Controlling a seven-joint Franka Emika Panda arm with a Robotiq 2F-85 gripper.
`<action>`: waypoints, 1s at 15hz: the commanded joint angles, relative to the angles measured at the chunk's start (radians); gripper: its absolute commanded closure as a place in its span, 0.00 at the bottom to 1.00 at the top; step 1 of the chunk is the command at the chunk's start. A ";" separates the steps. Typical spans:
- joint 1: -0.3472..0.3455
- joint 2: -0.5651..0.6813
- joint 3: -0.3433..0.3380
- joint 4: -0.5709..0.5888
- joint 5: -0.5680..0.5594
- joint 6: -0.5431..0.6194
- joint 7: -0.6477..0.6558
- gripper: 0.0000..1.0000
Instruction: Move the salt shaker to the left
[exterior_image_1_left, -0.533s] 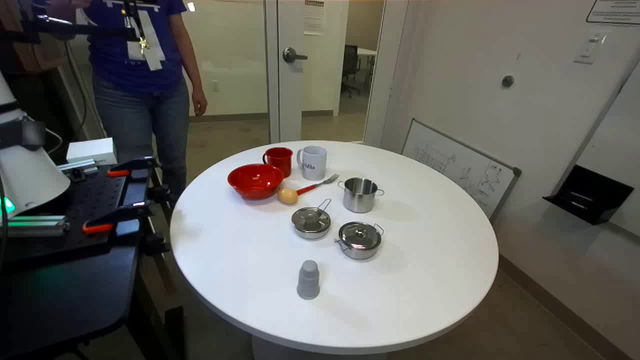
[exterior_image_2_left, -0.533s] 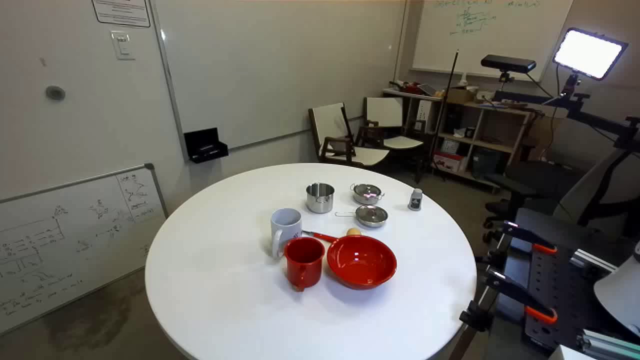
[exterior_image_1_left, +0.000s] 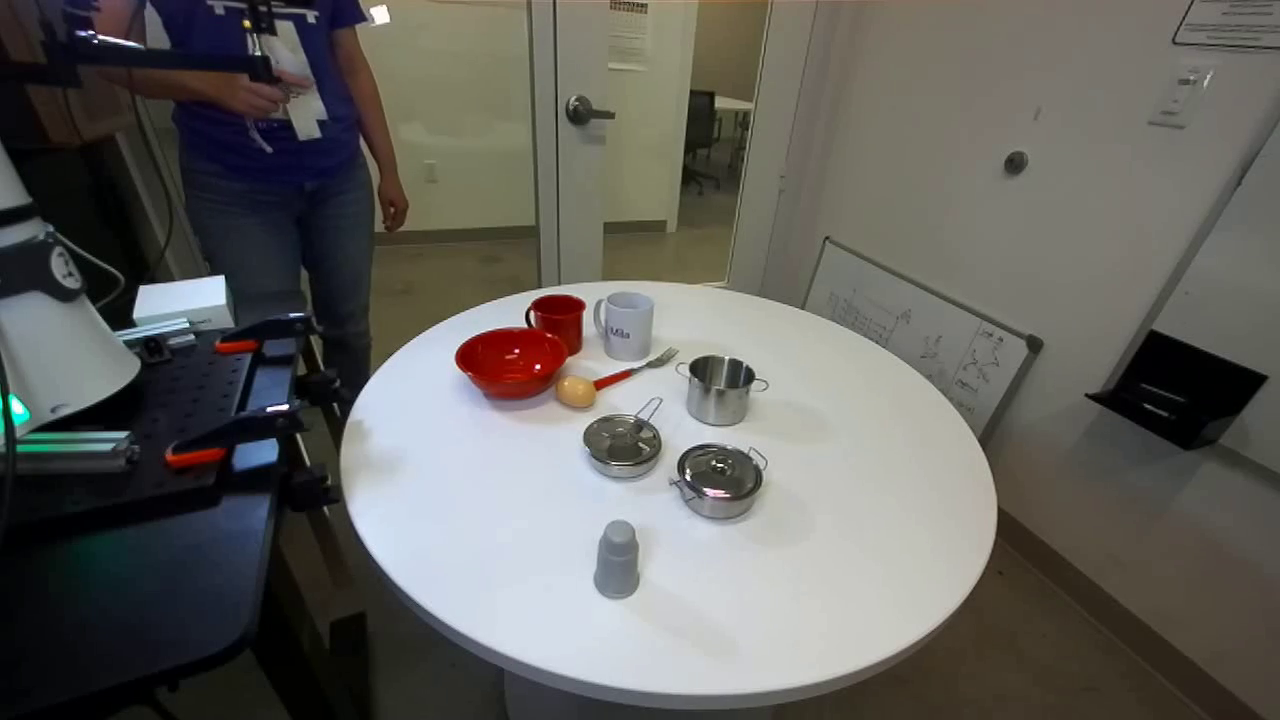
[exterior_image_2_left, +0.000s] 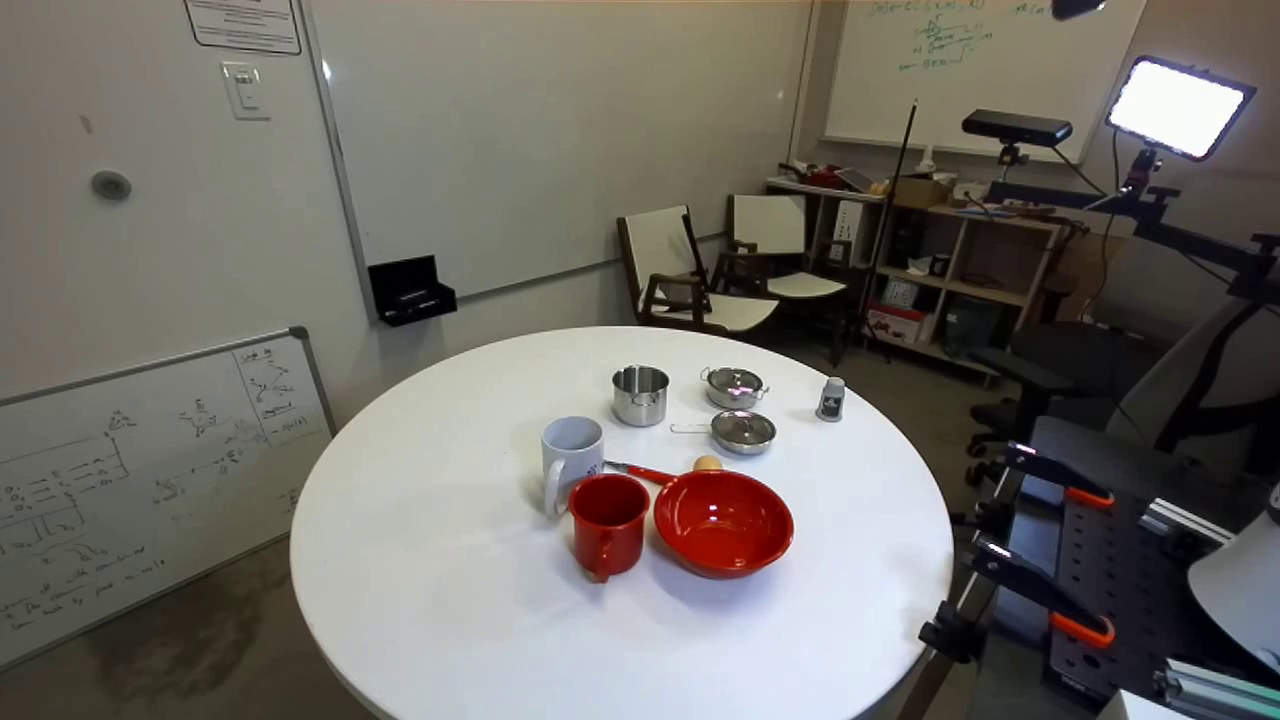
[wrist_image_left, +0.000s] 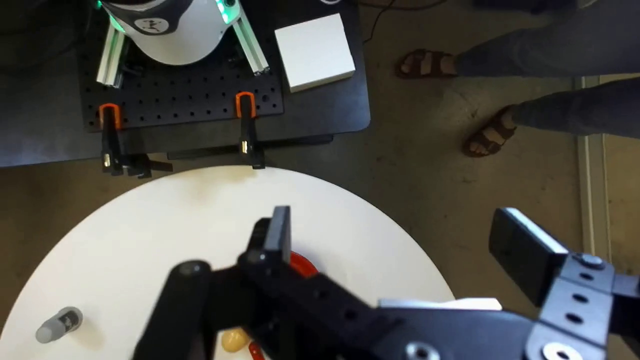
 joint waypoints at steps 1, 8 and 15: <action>-0.035 0.135 -0.050 0.011 -0.024 -0.027 -0.071 0.00; -0.032 0.139 -0.055 -0.007 -0.012 -0.003 -0.061 0.00; -0.134 0.254 -0.123 -0.091 -0.162 0.123 0.011 0.00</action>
